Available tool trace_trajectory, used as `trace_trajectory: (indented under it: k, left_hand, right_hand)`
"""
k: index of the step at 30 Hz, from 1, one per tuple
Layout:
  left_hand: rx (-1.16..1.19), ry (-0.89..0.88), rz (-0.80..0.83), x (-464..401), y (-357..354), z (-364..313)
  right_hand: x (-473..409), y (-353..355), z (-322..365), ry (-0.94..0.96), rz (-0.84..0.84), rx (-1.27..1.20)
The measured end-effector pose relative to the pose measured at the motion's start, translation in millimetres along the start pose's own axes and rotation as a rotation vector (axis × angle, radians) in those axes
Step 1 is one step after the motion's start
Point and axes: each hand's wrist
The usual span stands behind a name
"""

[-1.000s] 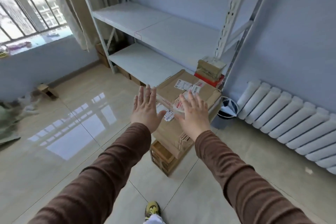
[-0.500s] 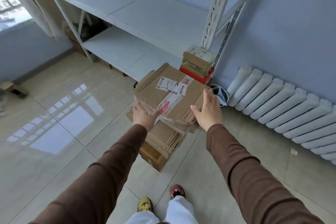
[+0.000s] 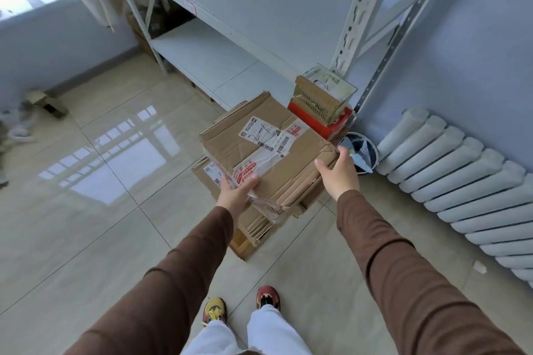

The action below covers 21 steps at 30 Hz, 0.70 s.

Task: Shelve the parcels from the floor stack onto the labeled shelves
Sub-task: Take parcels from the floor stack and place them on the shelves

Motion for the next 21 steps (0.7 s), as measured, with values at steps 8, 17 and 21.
trace_trajectory:
  k: [8, 17, 21]
  left_hand:
    - [0.050, -0.263, -0.069, 22, 63, -30]
    - [0.171, -0.565, -0.343, 89, 229, -96]
    - [0.240, -0.659, -0.485, 138, 334, -111]
  right_hand:
    - [37, -16, 45, 0.171, -0.021, 0.000]
    - [122, -86, 196, 0.428, 0.293, -0.145]
    - [198, -133, 269, 0.599, 0.397, -0.219]
Point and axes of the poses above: each hand's wrist, its own x-axis away from the middle knuckle, its own y-axis out of the back of the hand, z = x × y, and after that the axes turned 9 degrees about -z, right-handed
